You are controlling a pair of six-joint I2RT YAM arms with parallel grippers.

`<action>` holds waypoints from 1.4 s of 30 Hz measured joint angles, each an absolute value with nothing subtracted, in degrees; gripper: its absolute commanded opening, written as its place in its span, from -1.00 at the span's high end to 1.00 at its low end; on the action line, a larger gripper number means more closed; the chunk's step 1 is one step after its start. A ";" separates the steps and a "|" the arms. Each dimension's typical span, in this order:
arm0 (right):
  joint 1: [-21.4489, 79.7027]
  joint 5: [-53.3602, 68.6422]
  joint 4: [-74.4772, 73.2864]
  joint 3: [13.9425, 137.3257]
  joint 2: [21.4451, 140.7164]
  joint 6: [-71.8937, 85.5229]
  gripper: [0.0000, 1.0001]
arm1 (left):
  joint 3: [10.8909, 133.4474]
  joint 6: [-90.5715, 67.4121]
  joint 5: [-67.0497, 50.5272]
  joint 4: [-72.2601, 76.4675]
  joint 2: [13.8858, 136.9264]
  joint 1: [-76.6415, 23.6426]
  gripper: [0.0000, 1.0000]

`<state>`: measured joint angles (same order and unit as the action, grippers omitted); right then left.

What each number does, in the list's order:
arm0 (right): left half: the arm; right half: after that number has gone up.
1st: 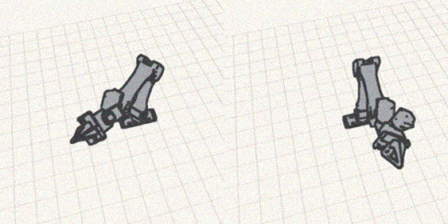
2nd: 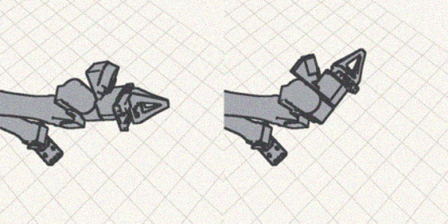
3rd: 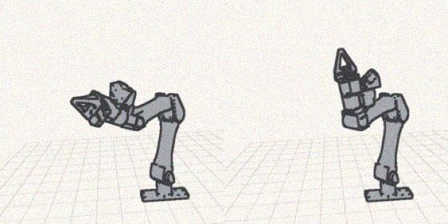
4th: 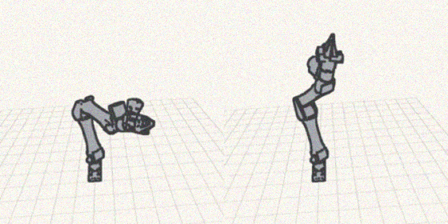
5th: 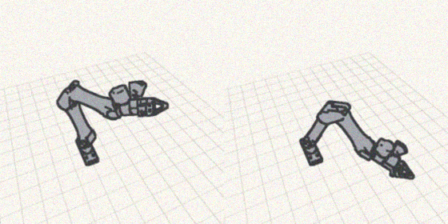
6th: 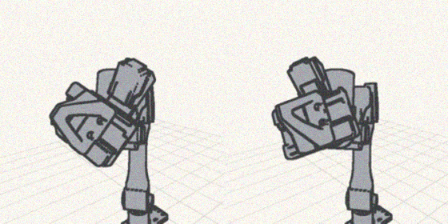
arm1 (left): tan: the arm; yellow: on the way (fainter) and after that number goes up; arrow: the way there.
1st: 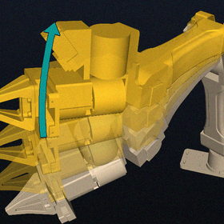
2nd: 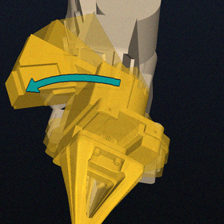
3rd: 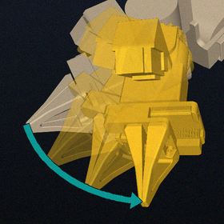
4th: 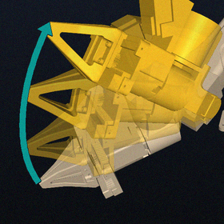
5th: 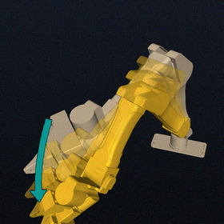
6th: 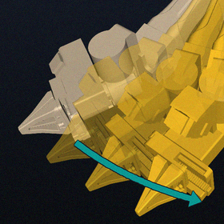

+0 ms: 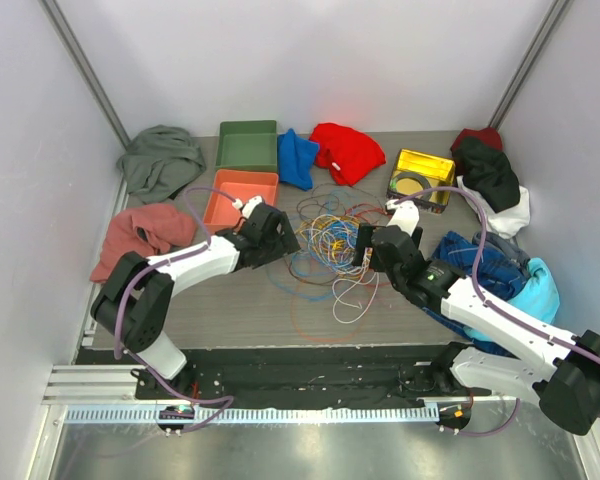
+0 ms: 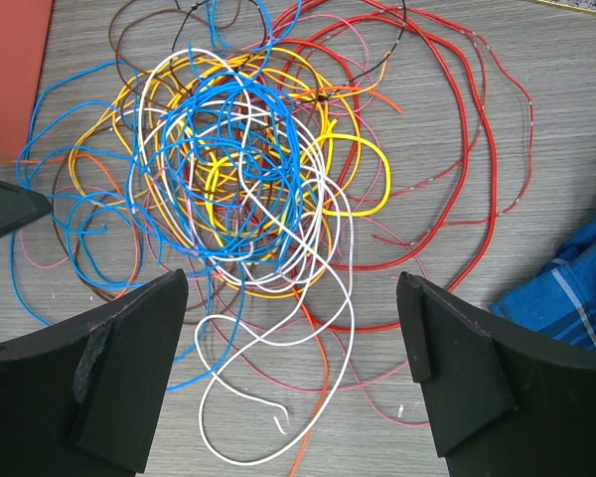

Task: Untangle the cables

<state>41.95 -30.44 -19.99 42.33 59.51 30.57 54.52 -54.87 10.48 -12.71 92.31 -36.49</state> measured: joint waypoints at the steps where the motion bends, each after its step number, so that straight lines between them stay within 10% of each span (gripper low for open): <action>1: 41.95 -30.48 -20.08 42.33 59.51 30.57 -0.89 | 54.70 -54.78 10.50 -12.71 92.33 -36.47 -0.73; 14: 41.95 -31.57 -21.19 42.33 59.46 30.55 -0.89 | 59.68 -53.41 10.94 -12.23 98.19 -35.68 -0.10; 20: 41.95 -32.01 -21.26 42.33 59.46 30.48 -0.89 | 60.10 -53.60 10.90 -12.21 100.38 -35.62 0.48; 21: 41.95 -32.08 -21.28 42.33 59.46 30.46 -0.89 | 60.10 -53.56 10.92 -12.23 100.40 -35.62 0.98; 42: 41.95 -31.64 -21.91 42.59 56.40 30.83 -0.86 | 75.07 -39.70 16.25 -19.92 66.24 -41.10 1.00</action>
<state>41.95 -31.64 -21.91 42.59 56.40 30.83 75.07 -39.70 16.25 -19.92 66.24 -41.10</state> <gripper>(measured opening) 0.936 0.014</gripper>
